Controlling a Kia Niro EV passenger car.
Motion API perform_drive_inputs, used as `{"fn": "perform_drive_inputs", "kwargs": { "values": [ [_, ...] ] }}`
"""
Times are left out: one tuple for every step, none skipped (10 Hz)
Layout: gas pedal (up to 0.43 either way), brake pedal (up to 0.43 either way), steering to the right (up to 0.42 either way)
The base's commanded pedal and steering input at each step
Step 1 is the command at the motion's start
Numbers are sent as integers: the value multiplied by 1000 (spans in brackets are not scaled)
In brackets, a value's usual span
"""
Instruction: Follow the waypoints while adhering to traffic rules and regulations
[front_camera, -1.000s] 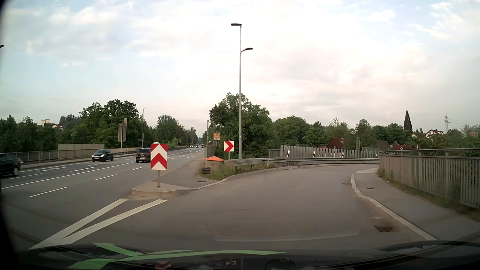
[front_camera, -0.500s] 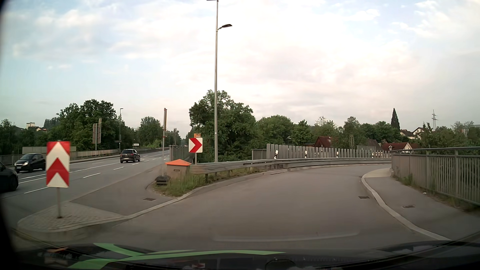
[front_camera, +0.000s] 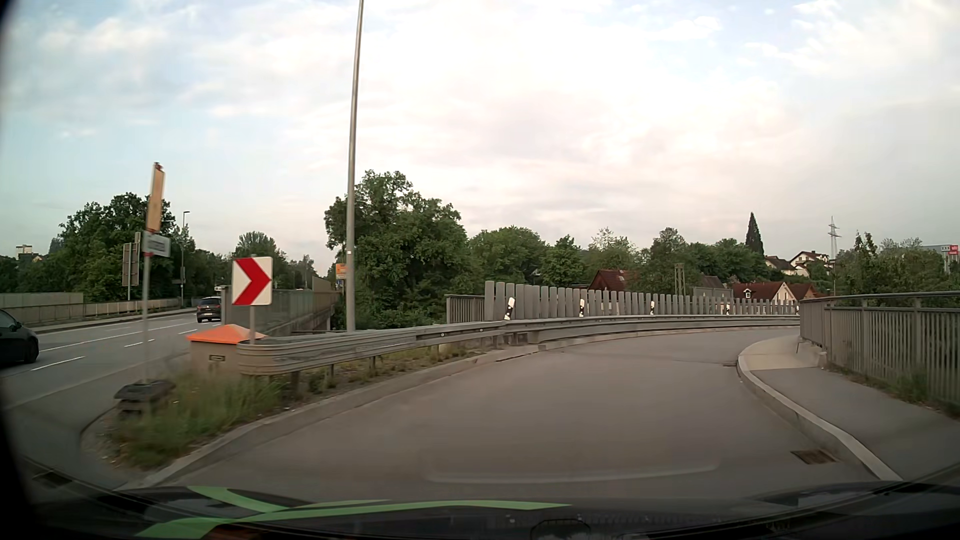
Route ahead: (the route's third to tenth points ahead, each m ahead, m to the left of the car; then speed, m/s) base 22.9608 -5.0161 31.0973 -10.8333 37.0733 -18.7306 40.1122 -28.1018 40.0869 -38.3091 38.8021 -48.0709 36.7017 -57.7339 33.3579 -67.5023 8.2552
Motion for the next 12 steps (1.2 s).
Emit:
{"fn": "perform_drive_inputs", "kwargs": {
  "values": [
    [0, 0, 94],
    [0, 0, 94],
    [0, 0, 94],
    [0, 0, 94],
    [0, 0, 94],
    [0, 0, 94],
    [0, 0, 95],
    [8, 0, 95],
    [20, 0, 95],
    [39, 0, 95],
    [67, 0, 98],
    [67, 0, 99]
  ]
}}
